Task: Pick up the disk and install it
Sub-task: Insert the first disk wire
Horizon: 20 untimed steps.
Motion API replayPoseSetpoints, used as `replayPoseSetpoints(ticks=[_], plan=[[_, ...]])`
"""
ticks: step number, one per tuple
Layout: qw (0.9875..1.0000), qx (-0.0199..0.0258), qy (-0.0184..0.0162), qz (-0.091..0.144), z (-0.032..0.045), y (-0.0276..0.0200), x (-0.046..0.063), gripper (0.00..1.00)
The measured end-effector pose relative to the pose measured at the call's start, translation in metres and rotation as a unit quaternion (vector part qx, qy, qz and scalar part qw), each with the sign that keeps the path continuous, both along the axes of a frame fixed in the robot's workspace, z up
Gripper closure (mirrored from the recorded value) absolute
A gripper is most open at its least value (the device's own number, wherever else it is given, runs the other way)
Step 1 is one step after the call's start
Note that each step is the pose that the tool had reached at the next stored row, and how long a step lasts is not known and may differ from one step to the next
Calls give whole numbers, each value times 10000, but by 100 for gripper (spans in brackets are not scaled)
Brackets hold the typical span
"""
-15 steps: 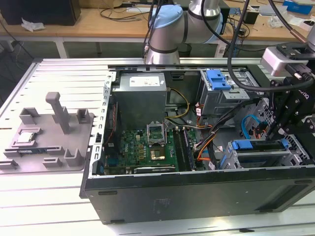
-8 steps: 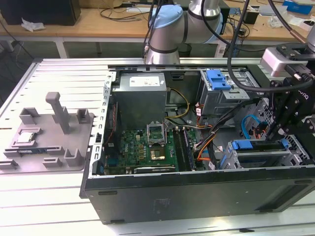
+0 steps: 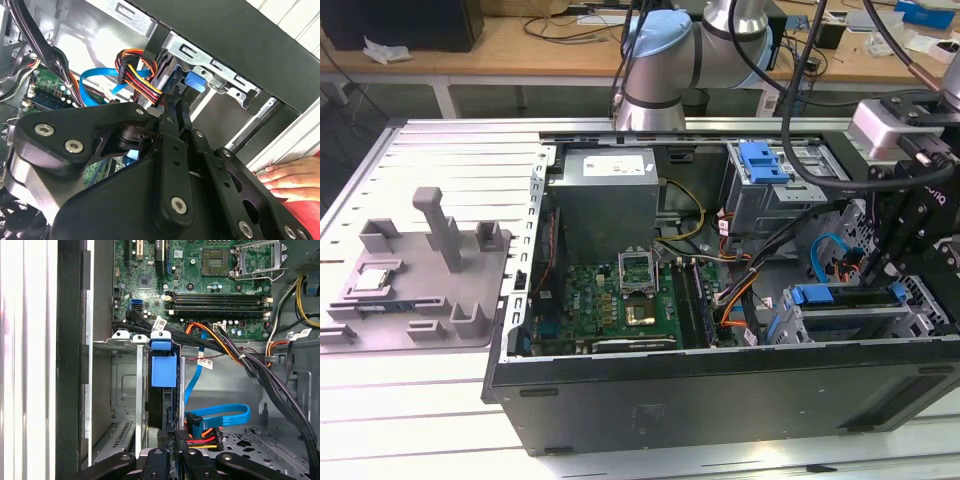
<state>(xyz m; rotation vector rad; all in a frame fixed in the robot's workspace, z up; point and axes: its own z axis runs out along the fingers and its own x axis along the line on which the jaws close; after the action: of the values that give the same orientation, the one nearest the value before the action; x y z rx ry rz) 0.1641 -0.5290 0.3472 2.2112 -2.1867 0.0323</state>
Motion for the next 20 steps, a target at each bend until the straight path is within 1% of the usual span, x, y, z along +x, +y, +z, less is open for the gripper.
replayPoseSetpoints(ticks=[15, 20], plan=[[10000, 0, 0, 0, -47, 0, 0, 84], [10000, 3, 0, 0, -48, 0, 0, 84]])
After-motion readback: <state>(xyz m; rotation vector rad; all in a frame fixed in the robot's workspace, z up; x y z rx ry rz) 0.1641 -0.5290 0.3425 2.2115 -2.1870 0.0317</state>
